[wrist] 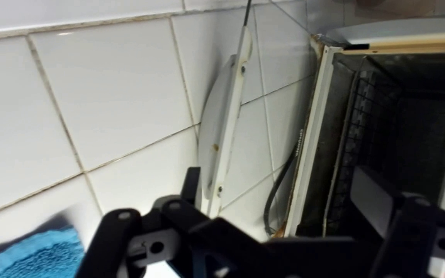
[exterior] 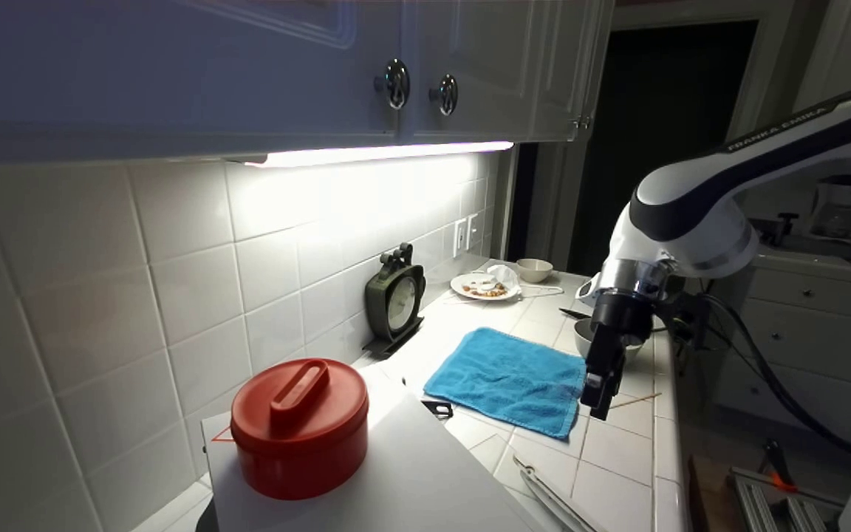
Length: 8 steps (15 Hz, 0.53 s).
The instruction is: Close the door of the oven
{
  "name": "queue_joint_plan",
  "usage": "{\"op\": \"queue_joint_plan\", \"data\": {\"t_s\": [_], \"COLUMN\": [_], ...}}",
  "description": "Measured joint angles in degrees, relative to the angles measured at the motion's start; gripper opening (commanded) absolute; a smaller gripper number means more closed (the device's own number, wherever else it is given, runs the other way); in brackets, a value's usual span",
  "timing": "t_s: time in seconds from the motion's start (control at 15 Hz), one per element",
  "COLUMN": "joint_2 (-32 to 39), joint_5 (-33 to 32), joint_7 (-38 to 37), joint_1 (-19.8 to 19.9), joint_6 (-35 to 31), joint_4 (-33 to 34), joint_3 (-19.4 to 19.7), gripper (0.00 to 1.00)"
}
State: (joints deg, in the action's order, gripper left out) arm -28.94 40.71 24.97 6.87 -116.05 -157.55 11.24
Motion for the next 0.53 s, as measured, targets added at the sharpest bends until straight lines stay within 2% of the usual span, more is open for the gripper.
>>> {"op": "queue_joint_plan", "data": {"t_s": [0.27, 0.53], "joint_2": [4.3, 8.5], "joint_5": [-0.6, 0.7], "joint_7": [3.2, 8.1], "joint_1": [0.4, -0.9], "joint_6": [-4.3, -12.0], "joint_4": [0.0, -0.1], "joint_3": [1.8, 1.9], "gripper": [1.00, 1.00]}}
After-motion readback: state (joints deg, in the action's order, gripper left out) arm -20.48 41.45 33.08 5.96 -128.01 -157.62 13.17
